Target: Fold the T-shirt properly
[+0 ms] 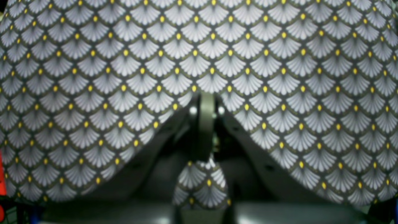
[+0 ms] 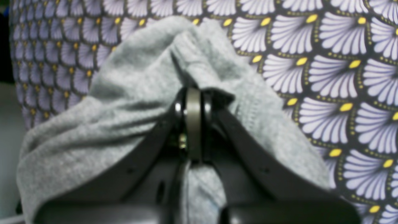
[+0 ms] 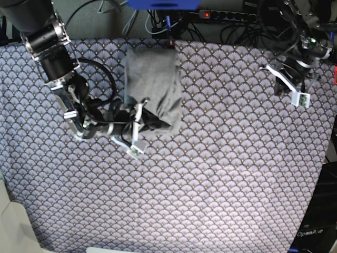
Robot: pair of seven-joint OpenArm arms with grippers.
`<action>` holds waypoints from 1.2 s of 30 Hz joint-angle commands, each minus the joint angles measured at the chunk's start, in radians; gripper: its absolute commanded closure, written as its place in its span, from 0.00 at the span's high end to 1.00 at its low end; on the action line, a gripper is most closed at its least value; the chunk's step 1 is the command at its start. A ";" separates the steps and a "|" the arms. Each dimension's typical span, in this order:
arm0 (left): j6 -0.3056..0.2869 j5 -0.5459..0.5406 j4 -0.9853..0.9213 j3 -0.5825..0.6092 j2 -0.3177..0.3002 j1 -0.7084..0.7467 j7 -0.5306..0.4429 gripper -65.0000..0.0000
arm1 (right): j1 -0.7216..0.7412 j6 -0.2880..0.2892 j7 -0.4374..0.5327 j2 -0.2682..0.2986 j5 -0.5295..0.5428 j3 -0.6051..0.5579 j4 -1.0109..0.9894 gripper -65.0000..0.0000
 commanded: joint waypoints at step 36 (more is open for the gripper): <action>-0.004 -0.013 0.034 -0.004 -0.017 0.016 -0.017 0.00 | 0.227 0.006 -0.014 0.063 0.000 -0.061 -0.026 0.00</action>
